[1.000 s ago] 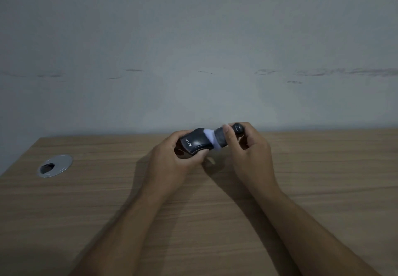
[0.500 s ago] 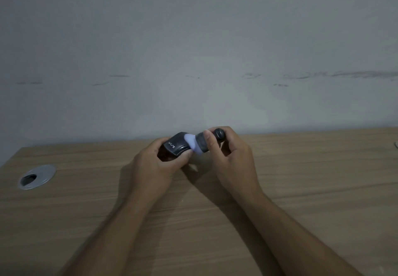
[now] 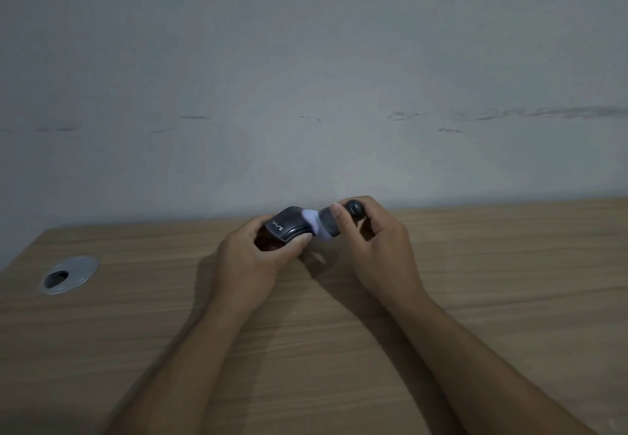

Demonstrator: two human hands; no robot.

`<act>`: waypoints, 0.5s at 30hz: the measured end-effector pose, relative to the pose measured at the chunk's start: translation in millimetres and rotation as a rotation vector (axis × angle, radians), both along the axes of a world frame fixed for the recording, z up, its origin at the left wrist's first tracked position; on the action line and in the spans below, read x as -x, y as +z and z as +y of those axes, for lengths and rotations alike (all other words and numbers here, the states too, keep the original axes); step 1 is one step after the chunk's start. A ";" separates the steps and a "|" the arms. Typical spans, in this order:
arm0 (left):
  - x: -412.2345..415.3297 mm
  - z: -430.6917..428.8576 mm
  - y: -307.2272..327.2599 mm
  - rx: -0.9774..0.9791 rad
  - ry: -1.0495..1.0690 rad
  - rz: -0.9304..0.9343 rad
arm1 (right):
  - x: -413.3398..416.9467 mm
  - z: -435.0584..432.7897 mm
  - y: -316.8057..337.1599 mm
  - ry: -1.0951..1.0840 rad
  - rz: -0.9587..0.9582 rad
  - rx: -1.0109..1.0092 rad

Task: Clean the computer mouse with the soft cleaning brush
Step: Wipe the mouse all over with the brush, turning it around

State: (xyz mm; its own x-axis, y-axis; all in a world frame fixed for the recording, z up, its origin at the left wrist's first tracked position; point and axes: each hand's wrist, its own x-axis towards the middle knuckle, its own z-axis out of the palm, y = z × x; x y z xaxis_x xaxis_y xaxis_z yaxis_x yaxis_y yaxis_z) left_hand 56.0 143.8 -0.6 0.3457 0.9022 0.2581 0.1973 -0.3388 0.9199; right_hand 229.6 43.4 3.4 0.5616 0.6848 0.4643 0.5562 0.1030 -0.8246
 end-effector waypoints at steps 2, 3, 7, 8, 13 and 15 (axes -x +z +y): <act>-0.9 -1.6 2.0 0.015 -0.034 -0.037 | -6.5 -1.3 -1.1 -0.059 0.022 0.036; -1.1 -2.1 3.1 0.023 -0.045 -0.047 | -8.0 -2.3 0.0 -0.078 0.037 0.026; -1.7 -0.4 2.4 0.041 -0.049 -0.013 | 1.5 -6.2 9.7 -0.011 0.055 -0.094; -1.5 1.0 1.1 0.025 -0.047 0.017 | 5.7 -6.4 11.3 0.049 0.036 -0.087; -0.5 -2.6 -0.6 -0.099 -0.064 0.124 | 6.5 -4.4 9.2 0.015 -0.100 0.002; -0.8 -5.0 0.9 -0.137 -0.063 0.122 | 3.5 -5.9 11.0 -0.047 -0.128 -0.009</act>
